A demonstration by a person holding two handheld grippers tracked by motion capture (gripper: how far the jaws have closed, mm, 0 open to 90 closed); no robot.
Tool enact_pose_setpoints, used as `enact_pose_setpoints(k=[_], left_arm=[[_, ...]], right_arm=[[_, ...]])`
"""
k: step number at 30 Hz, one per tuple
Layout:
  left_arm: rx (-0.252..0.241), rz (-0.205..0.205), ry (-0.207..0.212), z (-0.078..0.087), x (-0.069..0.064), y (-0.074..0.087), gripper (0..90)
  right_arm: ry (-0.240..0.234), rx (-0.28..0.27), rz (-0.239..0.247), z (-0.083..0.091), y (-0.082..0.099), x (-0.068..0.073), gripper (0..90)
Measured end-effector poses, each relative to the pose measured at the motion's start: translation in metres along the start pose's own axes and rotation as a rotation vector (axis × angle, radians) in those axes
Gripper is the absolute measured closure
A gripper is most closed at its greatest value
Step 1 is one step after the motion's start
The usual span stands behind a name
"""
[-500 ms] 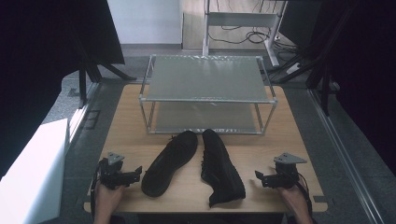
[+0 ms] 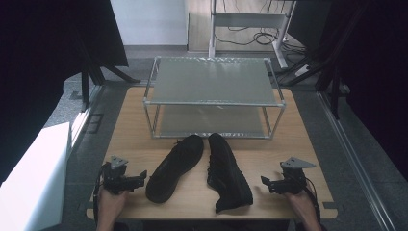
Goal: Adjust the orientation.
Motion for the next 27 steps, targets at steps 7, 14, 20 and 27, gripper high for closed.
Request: enact_pose_setpoints(k=[7,14,20,27], left_arm=[[-0.002,-0.01,0.013,-0.001,-0.003,-0.001,0.0],[-0.009,-0.01,0.013,-0.003,-0.001,-0.001,0.0],[0.003,-0.021,0.006,-0.007,-0.001,0.001,0.0],[0.019,-0.035,0.003,-0.011,-0.004,0.002,0.0]], right_arm=[[-0.003,0.0,-0.03,0.001,0.0,-0.002,0.0],[0.003,0.01,-0.033,0.0,0.001,-0.002,0.0],[-0.002,0.008,-0.044,0.0,0.001,-0.003,0.0],[-0.009,0.021,-0.042,-0.002,0.002,-0.001,0.0]])
Point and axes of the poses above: each handheld gripper's, and its own axes: z roughly backward along the jaws, y roughly out of its underside, x roughly to its left, the point moved 10 cm from there along -z, roughly forward along the jaws, and after that the axes turned 15 degrees about x, right-handed, at the moved point
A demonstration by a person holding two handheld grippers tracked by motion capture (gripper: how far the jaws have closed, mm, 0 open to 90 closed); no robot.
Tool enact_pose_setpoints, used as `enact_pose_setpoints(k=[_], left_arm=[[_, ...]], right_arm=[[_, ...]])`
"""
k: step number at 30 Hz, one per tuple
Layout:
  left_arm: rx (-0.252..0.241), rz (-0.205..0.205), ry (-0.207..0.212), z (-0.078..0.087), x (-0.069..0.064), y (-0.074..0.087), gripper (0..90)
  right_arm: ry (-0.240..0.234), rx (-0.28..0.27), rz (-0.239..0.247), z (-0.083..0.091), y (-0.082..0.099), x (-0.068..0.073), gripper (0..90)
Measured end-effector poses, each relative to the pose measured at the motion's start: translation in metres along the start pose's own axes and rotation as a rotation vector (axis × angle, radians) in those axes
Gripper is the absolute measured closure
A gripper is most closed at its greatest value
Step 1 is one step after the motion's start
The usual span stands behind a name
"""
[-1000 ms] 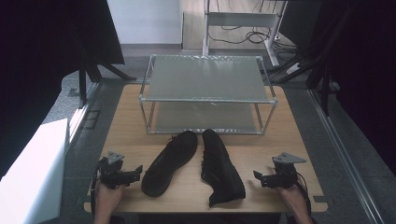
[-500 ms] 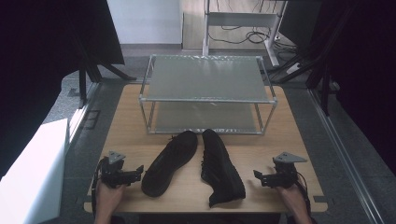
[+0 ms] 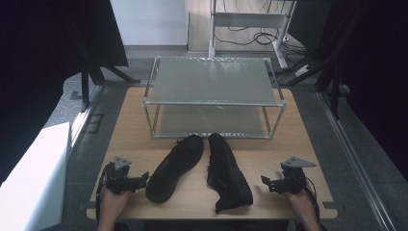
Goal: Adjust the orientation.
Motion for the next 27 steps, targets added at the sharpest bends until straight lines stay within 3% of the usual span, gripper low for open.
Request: enact_pose_setpoints(k=[3,13,18,23,24,27], left_arm=[[0.014,-0.015,0.001,-0.003,-0.004,0.001,0.0],[0.031,-0.004,-0.016,-0.006,0.0,0.003,0.0],[0.043,-0.006,0.011,-0.008,-0.002,0.004,0.0],[0.043,-0.014,0.012,-0.007,-0.004,0.004,1.7],[0.047,-0.038,0.007,-0.006,-0.008,0.005,1.8],[0.052,-0.06,-0.001,-0.005,-0.013,0.006,1.8]], right_arm=[[0.0,0.004,0.002,-0.001,0.0,0.001,0.0],[-0.005,0.014,0.001,-0.002,0.001,0.001,0.0],[-0.006,0.016,0.003,-0.003,0.002,0.001,0.0],[-0.009,0.018,0.004,-0.003,0.002,0.002,0.2],[-0.011,0.02,0.006,-0.003,0.002,0.002,0.5],[-0.012,0.022,0.008,-0.004,0.002,0.003,0.5]])
Point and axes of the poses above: each handheld gripper's, and its own axes: z roughly backward along the jaws, y roughly out of its underside, x roughly to its left, the point moved 10 cm from there along -z, roughly forward along the jaws, and after that the axes turned 15 degrees about x, right-handed, at the moved point
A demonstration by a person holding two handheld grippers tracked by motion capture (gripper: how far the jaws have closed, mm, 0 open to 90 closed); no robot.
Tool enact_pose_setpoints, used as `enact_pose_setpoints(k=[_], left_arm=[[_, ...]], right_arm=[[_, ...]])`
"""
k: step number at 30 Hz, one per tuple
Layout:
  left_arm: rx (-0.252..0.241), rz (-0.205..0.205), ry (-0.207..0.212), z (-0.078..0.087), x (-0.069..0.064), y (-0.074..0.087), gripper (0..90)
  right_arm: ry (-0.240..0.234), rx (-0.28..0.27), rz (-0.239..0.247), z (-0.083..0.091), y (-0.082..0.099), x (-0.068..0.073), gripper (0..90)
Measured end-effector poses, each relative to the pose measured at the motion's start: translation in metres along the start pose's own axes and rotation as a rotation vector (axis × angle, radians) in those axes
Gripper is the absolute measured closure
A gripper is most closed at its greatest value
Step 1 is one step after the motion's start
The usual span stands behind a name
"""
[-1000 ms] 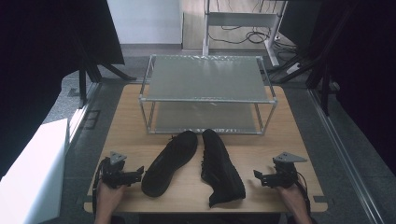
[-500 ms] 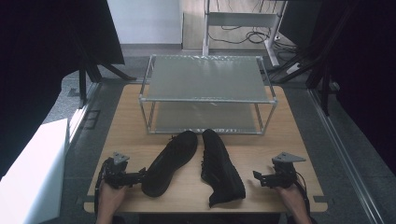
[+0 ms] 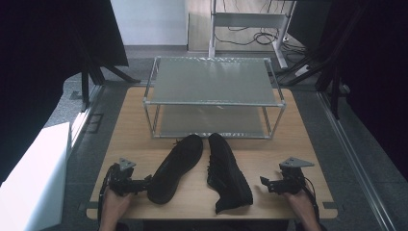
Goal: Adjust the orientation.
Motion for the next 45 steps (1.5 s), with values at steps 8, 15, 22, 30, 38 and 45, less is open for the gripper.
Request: enact_pose_setpoints(k=[8,15,22,30,38,45], left_arm=[[0.018,-0.055,0.003,-0.001,-0.02,0.0,1.5],[0.022,-0.097,0.02,-0.002,-0.037,-0.002,1.2],[0.014,-0.132,-0.001,-0.002,-0.047,-0.006,1.2],[0.014,-0.132,0.014,-0.002,-0.051,-0.006,1.5],[0.013,-0.165,0.04,-0.005,-0.069,-0.01,1.3],[0.01,-0.171,0.076,-0.008,-0.081,-0.013,0.8]], right_arm=[[-0.003,-0.002,-0.005,0.0,0.0,0.0,0.6],[-0.006,0.0,-0.006,0.0,0.0,0.0,0.6],[-0.01,0.001,-0.006,0.0,0.0,0.0,0.7],[-0.017,0.002,-0.011,-0.001,0.0,0.0,0.7],[-0.022,0.002,-0.015,-0.001,0.0,0.0,1.1],[-0.019,0.001,-0.01,-0.001,-0.001,0.001,1.0]])
Point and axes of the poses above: each handheld gripper's, and its own axes: z roughly backward along the jaws, y roughly out of its underside, x roughly to its left, the point moved 10 cm from there along -z, roughly forward along the jaws, and after that the axes turned 15 degrees about x, right-handed, at the moved point
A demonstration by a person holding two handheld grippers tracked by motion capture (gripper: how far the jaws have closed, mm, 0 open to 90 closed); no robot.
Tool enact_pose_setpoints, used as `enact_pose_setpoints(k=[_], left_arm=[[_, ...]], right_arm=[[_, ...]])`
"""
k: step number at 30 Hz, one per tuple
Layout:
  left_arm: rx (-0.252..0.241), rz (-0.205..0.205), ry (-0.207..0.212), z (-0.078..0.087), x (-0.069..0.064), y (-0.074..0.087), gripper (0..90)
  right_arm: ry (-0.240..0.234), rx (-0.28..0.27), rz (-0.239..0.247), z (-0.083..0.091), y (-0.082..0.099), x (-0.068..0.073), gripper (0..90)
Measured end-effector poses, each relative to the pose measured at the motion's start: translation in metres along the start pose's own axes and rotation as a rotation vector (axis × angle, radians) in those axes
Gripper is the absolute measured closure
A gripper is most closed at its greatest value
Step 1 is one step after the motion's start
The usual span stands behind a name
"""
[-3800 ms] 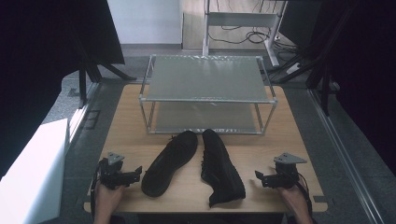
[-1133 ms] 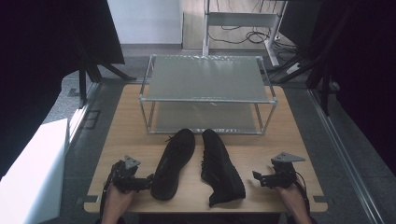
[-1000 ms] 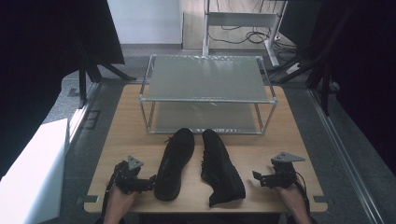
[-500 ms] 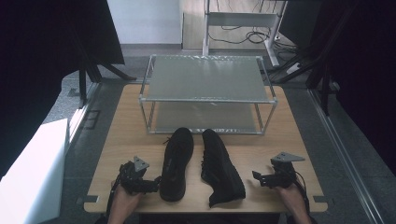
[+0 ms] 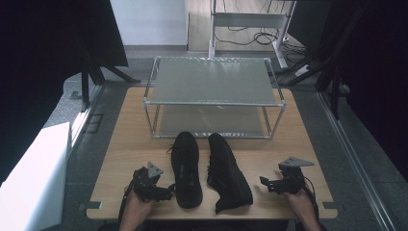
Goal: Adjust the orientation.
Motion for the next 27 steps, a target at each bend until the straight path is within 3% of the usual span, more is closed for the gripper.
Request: enact_pose_setpoints(k=[6,16,23,27], left_arm=[[-0.003,0.001,0.007,0.002,0.001,-0.001,0.0],[-0.039,0.047,-0.009,0.008,0.019,0.003,0.0],[-0.07,0.068,-0.014,0.01,0.025,0.003,0.0],[-0.072,0.076,-0.012,0.012,0.026,0.003,0.0]], right_arm=[[0.001,-0.004,-0.001,0.001,0.0,-0.001,1.0],[-0.036,-0.047,-0.016,0.007,-0.009,0.005,0.4],[-0.005,-0.081,0.052,0.02,-0.03,0.016,0.1],[-0.023,-0.089,0.056,0.027,-0.042,0.026,0.0]])
Point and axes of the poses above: each handheld gripper's, and its own axes: z roughly backward along the jaws, y roughly out of its underside, x roughly to its left, the point moved 10 cm from there along -z, roughly forward along the jaws, and after that the axes turned 15 degrees about x, right-handed, at the moved point
